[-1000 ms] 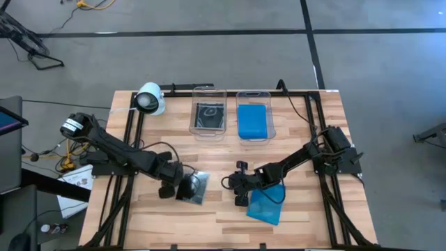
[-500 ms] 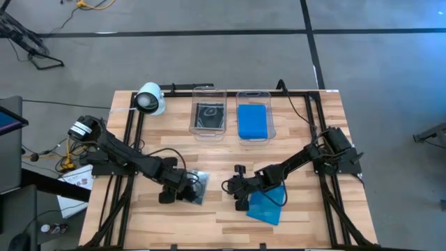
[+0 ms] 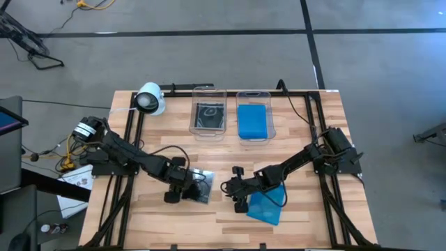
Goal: Pick & place jewel cases by type
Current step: Put the black CD case into the left transparent bin
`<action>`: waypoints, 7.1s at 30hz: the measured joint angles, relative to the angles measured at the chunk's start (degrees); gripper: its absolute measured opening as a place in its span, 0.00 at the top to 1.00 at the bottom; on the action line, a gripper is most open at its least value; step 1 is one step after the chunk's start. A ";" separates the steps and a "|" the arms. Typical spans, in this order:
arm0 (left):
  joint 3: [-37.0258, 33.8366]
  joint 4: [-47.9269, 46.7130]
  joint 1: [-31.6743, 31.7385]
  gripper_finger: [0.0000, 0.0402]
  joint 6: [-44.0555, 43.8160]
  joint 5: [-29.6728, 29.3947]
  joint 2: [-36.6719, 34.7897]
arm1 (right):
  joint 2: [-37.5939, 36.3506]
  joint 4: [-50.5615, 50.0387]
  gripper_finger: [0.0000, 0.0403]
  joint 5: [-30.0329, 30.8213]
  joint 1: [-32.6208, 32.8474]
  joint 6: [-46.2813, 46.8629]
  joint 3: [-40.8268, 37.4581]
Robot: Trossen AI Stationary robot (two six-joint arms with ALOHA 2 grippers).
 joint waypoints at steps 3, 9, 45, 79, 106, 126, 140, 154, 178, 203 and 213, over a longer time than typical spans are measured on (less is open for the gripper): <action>-0.06 5.83 1.33 0.63 2.48 -3.28 0.33 | 0.00 -0.01 0.68 -0.32 0.00 0.02 0.00; 0.07 14.01 4.74 0.63 8.45 -3.35 0.19 | 0.00 -0.76 0.68 -1.07 -0.04 1.12 0.02; 7.98 33.57 -0.44 0.63 -3.99 0.17 19.47 | -6.56 -36.28 0.75 20.24 -3.94 20.71 -0.09; 8.13 27.37 -2.74 0.63 -27.34 2.19 18.44 | -4.15 -34.73 0.75 11.46 -0.94 19.82 -0.11; 6.54 -3.53 -9.88 0.58 -40.99 -8.22 8.94 | -3.91 -23.61 0.82 0.89 3.80 7.93 2.21; 6.16 4.85 -2.27 0.29 -44.47 -6.49 3.21 | -4.02 -28.11 0.83 4.18 3.89 8.42 2.23; -6.58 32.06 2.48 0.24 -58.17 -1.25 2.61 | -3.98 -28.07 0.83 8.32 3.85 8.19 0.81; -12.57 48.06 1.75 0.23 -65.72 -5.12 2.95 | -2.91 -26.50 0.83 8.15 2.56 8.35 0.85; -12.50 50.29 2.95 0.23 -75.99 -7.10 3.69 | -2.56 -22.24 0.83 7.93 0.98 7.96 0.74; -7.96 57.64 2.53 0.23 -66.36 -3.76 10.14 | -2.71 -22.26 0.83 7.39 1.11 7.87 0.63; -7.96 58.17 1.41 0.29 -62.40 -2.51 10.14 | -2.71 -22.26 0.83 7.55 1.11 7.87 0.63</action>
